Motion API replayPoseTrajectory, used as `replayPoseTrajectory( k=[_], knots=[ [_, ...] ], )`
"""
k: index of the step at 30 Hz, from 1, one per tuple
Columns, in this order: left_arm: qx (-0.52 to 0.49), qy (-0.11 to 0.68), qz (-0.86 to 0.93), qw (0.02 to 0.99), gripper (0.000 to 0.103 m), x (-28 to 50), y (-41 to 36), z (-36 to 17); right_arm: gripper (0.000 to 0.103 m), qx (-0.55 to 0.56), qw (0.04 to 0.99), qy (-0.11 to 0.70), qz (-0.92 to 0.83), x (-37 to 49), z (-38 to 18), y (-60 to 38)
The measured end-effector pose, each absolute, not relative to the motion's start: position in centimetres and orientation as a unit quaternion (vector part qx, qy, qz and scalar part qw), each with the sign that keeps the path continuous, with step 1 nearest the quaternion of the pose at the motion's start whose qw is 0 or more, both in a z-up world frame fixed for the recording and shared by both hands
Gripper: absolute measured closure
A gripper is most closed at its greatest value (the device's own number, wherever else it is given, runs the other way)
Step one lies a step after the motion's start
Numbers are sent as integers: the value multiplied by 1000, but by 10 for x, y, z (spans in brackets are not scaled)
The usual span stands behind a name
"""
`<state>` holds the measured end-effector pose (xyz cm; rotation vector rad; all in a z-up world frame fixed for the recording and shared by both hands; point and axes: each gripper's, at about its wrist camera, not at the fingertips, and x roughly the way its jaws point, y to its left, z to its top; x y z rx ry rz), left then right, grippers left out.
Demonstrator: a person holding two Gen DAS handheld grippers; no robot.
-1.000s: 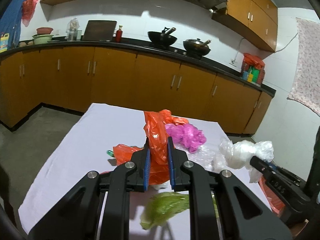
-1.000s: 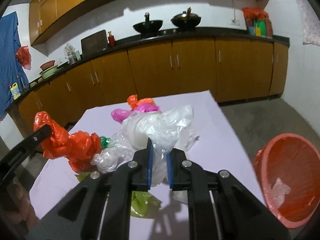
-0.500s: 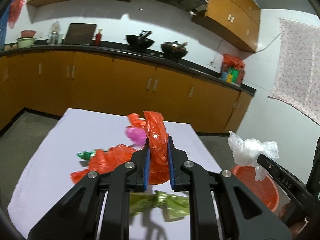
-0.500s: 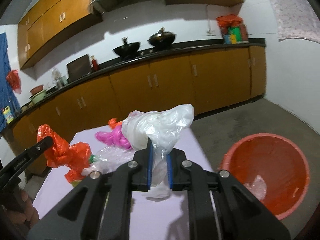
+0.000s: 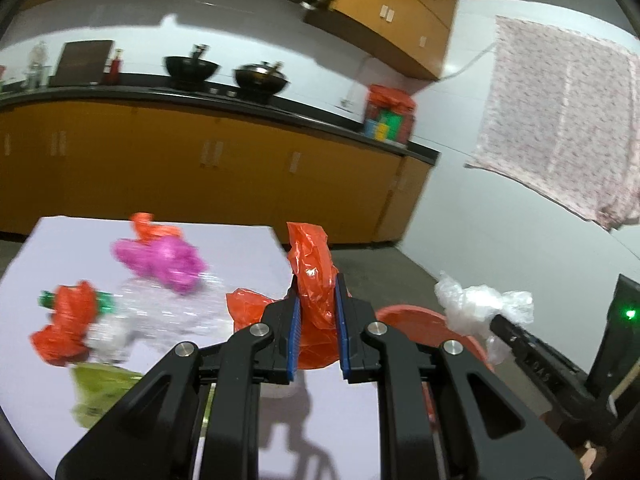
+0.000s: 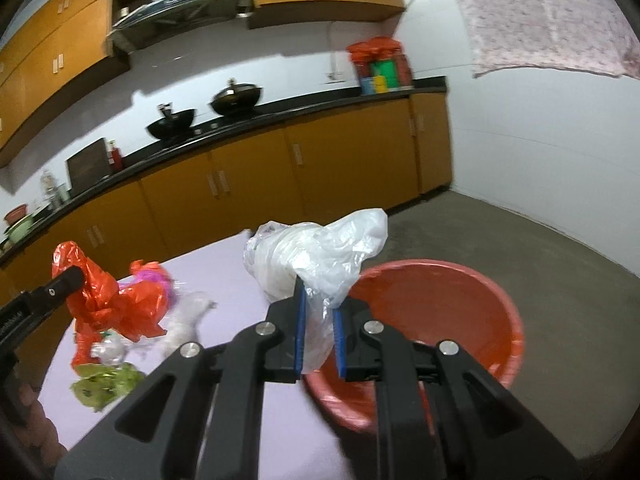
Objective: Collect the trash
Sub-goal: 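Release the red and white bags into the wastebasket with both grippers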
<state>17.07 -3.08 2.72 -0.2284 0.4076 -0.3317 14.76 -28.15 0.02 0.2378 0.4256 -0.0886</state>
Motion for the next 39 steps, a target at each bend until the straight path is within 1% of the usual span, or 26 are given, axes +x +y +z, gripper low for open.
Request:
replayPoseTrajectory(
  k=[7, 15, 39],
  knots=[
    [-100, 221, -228, 943, 88, 182, -97, 20, 90, 134, 963, 215, -91, 138, -10, -328],
    [-88, 244, -273, 926, 88, 196, -144, 9, 90, 149, 957, 220, -116, 140, -20, -359],
    [-56, 289, -305, 906, 88, 214, -181, -22, 90, 175, 948, 231, -131, 166, -41, -380]
  ],
)
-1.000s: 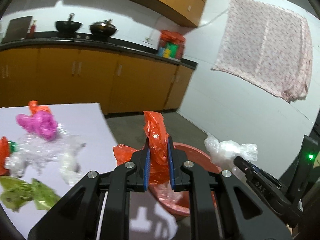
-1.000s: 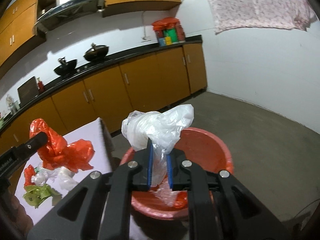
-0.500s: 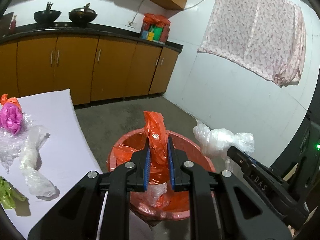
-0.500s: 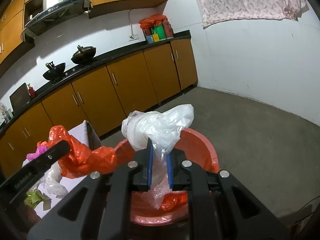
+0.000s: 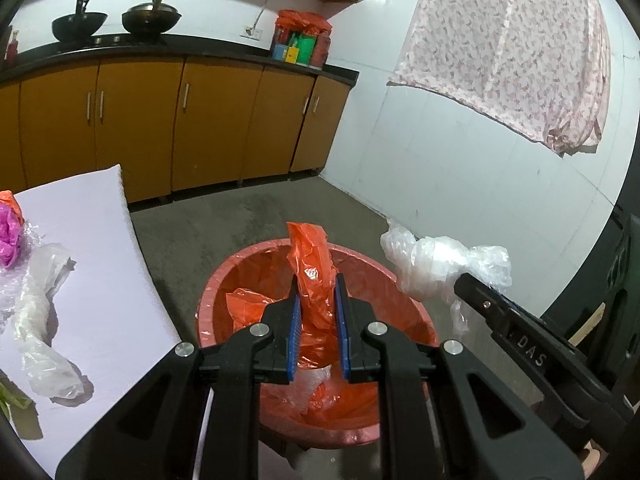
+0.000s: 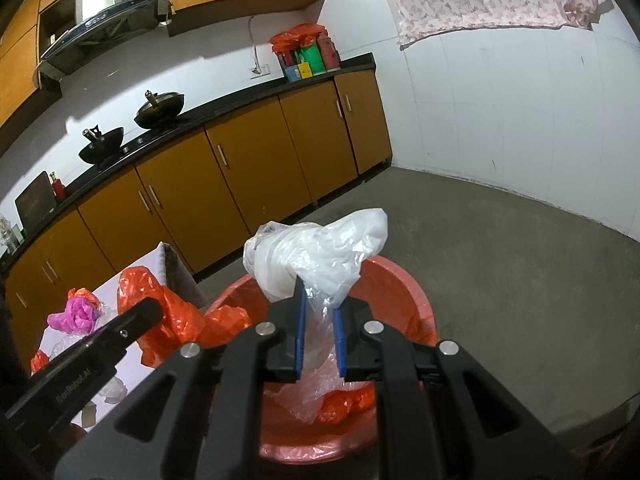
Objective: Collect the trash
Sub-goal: 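Release the red and white bags into the wastebasket with both grippers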
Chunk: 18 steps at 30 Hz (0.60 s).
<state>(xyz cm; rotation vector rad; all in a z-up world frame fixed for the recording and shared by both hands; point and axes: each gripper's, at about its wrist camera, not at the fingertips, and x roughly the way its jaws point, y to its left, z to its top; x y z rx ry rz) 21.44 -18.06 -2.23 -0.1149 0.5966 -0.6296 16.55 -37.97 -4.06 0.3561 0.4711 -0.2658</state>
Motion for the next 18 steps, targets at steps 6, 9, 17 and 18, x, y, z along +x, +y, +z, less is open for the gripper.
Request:
replayPoseTrajectory(
  k=[6, 9, 17, 18],
  knots=[
    [-58, 301, -310, 900, 87, 223, -184, -27, 82, 182, 946, 232, -131, 170, -43, -379],
    [-64, 312, -309, 896, 78, 227, -181, -32, 64, 188, 946, 232, -130, 168, -46, -380],
    [-69, 311, -294, 901, 62, 225, -170, -34, 57, 189, 945, 231, -136, 163, -46, -381],
    [-70, 309, -292, 902, 61, 225, -168, -33, 56, 187, 945, 230, -135, 163, -45, -381]
  ],
)
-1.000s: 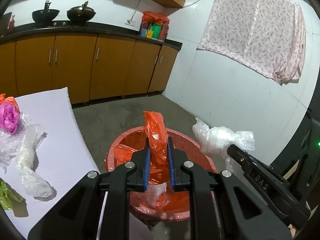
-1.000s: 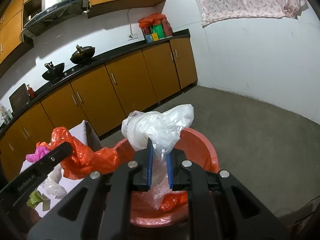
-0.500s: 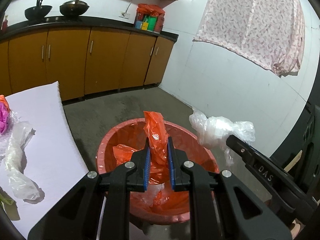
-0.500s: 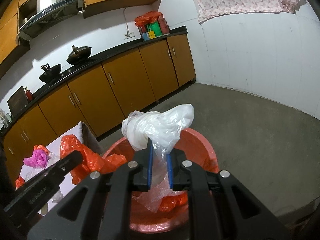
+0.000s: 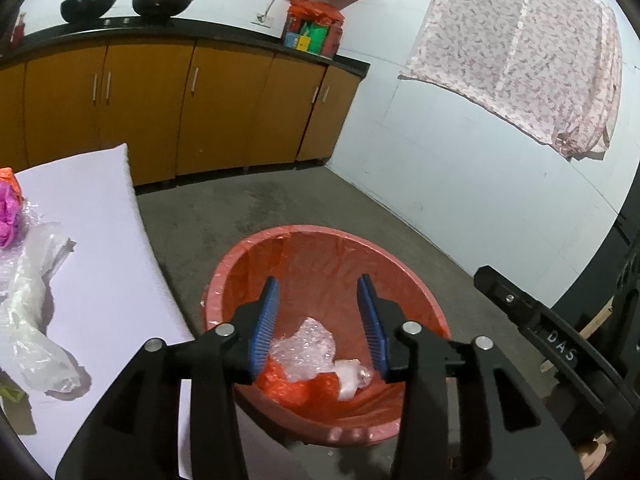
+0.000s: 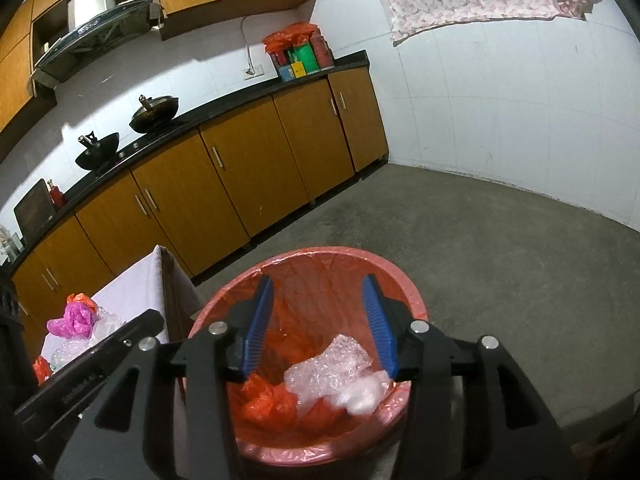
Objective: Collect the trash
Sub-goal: 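Release the red and white bags into the wastebasket with both grippers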
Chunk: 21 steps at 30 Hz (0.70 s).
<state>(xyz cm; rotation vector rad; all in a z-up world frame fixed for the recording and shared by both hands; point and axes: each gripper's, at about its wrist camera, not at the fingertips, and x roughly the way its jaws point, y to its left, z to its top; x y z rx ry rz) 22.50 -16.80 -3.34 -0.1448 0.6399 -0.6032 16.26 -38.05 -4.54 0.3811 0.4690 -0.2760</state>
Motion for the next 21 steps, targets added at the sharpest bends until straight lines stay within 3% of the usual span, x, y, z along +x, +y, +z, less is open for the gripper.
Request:
replayPoseTrajectory(
  k=[9, 21],
  knots=[
    [-74, 306, -267, 911, 57, 220, -148, -31, 56, 173, 949, 232, -121, 164, -42, -364],
    [-71, 268, -177, 944, 42, 192, -71, -21, 56, 151, 957, 240, -63, 168, -33, -315]
  ],
)
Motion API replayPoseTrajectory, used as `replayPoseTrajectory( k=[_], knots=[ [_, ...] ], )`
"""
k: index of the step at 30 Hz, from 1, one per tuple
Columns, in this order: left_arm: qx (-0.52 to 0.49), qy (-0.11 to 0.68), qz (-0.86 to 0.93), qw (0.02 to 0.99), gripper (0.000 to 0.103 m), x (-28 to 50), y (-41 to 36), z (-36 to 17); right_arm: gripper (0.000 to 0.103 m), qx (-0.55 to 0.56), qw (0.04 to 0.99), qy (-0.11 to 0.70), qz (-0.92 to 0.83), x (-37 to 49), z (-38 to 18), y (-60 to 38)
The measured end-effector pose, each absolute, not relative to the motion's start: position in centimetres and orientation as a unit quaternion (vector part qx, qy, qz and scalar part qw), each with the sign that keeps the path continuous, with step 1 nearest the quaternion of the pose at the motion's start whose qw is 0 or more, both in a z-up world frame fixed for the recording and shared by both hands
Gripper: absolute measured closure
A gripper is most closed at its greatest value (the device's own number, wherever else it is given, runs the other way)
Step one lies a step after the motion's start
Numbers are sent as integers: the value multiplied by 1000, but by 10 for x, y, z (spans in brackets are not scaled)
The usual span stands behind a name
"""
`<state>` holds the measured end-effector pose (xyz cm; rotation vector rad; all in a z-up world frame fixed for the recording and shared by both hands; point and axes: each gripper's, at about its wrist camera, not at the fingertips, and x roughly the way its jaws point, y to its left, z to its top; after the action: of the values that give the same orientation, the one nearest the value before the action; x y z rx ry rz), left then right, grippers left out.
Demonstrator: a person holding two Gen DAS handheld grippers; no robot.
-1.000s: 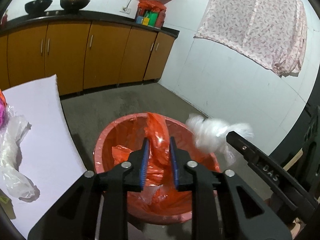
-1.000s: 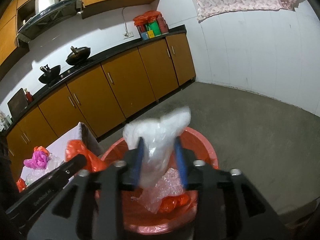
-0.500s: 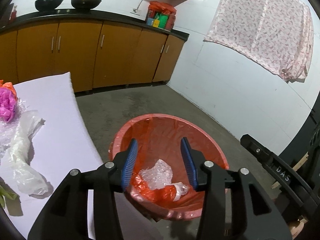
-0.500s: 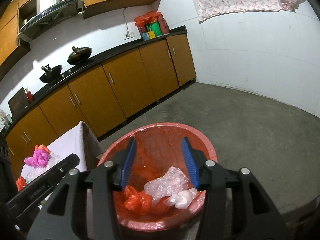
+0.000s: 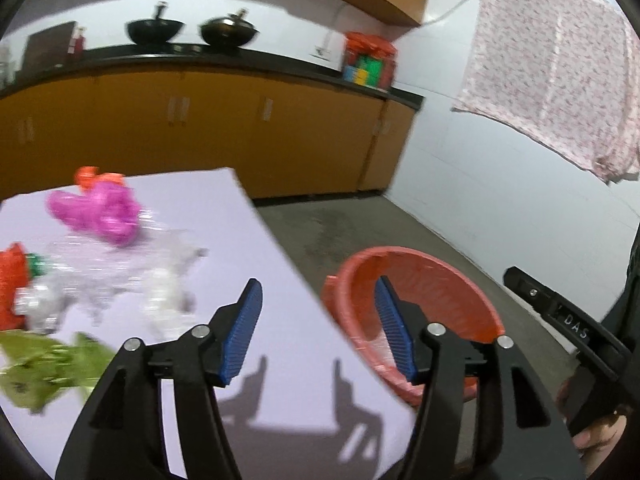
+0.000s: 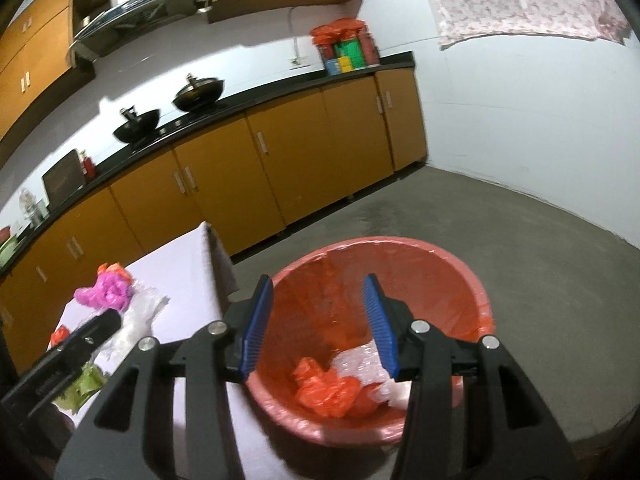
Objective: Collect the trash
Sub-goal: 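Release the red and white bags into the wastebasket with both grippers, then grasp the green bag with the left gripper and lift it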
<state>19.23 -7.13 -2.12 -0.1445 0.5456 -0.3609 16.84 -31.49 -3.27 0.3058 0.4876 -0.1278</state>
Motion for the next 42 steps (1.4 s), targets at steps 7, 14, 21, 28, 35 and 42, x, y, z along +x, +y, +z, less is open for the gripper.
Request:
replayPoseTrajectory(
  k=[7, 14, 21, 28, 35, 42],
  knots=[
    [-42, 253, -66, 964, 39, 170, 10, -29, 56, 135, 957, 255, -19, 175, -33, -276],
    [-50, 290, 15, 956, 39, 168, 87, -53, 56, 115, 955, 273, 28, 182, -38, -228],
    [-62, 335, 11, 940, 39, 173, 107, -83, 56, 95, 952, 287, 56, 188, -40, -193],
    [-83, 361, 5, 929, 48, 179, 114, -95, 56, 84, 949, 297, 69, 192, -41, -173],
    [-74, 355, -10, 932, 96, 181, 114, -95, 56, 76, 944, 310, 82, 200, -48, -157],
    [-62, 326, -13, 943, 101, 176, 116, -84, 56, 77, 937, 328, 98, 214, -56, -139]
  ],
)
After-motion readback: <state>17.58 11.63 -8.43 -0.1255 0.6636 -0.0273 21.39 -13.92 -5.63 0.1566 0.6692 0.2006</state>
